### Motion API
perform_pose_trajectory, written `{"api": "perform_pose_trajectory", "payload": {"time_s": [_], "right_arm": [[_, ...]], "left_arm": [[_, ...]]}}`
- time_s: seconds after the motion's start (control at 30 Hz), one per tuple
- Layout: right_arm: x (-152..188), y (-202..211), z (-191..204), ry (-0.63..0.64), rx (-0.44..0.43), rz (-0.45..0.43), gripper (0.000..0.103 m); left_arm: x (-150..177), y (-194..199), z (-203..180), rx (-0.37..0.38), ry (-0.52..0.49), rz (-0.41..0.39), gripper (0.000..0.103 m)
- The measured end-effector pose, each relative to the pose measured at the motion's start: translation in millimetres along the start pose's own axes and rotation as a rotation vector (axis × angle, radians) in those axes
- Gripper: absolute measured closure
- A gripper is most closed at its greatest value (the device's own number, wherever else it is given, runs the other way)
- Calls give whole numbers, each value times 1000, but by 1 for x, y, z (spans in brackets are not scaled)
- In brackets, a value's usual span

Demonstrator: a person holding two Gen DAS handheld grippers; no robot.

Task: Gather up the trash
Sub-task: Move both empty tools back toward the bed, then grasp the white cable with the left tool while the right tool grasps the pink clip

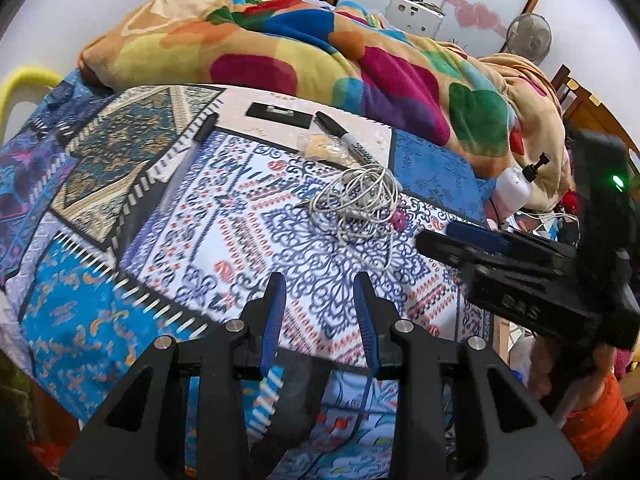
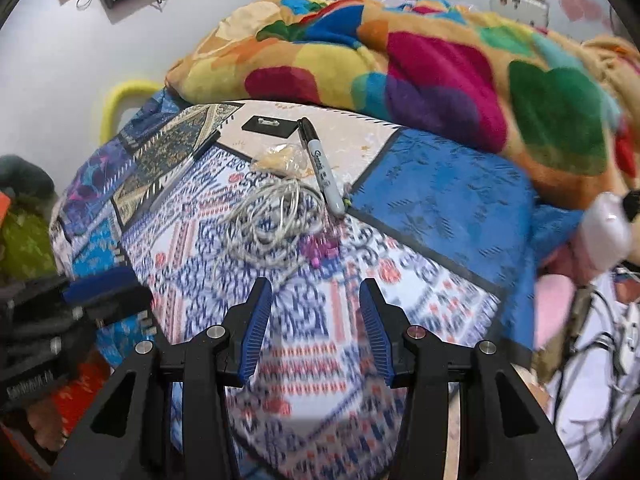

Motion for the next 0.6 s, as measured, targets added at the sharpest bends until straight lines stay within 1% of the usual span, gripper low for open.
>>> {"api": "perform_pose_trajectory", "payload": {"time_s": [0.1,0.13,0.17,0.2,0.23,0.27,0.3,0.4,0.5,0.6], "right_arm": [[-9,-13,-3,30,38,-9,62],[-10,-17,-2,43,46,-9,68],[-10,-20,-2,59,53,-2,70],[-11,-21,-1,83,62,-16,71],[-10,-21,0,101,68,-18,72],[-10,-21,0,116,73,-25,72],[-9,-20,0,130,70,-28,79],[-4,-14,-1,145,67,-47,79],[1,-6,-8,119,47,-53,79],[5,2,-15,97,45,-72,79]], "left_arm": [[-6,-8,-1,7,-3,5,69],[-8,-11,-1,10,-2,7,69],[-11,-14,0,11,1,11,68],[-13,-17,1,11,8,19,66],[-15,-21,2,9,20,30,58],[-17,-24,2,11,31,33,56],[-19,-26,2,16,35,29,56],[-26,-33,0,15,33,20,55],[-32,-42,-5,26,42,22,54],[-37,-51,-11,43,51,16,54]]}}
Point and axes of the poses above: each gripper's, at about its wrist camera, not at the fingertips, and y roughly against the way its jaws point, z to its left, x to its underside, the point moved 8 cm from there along -y, roughly the way its jaws point, and after that the axes turned 2 degrees about z, right-handed, at the moved point
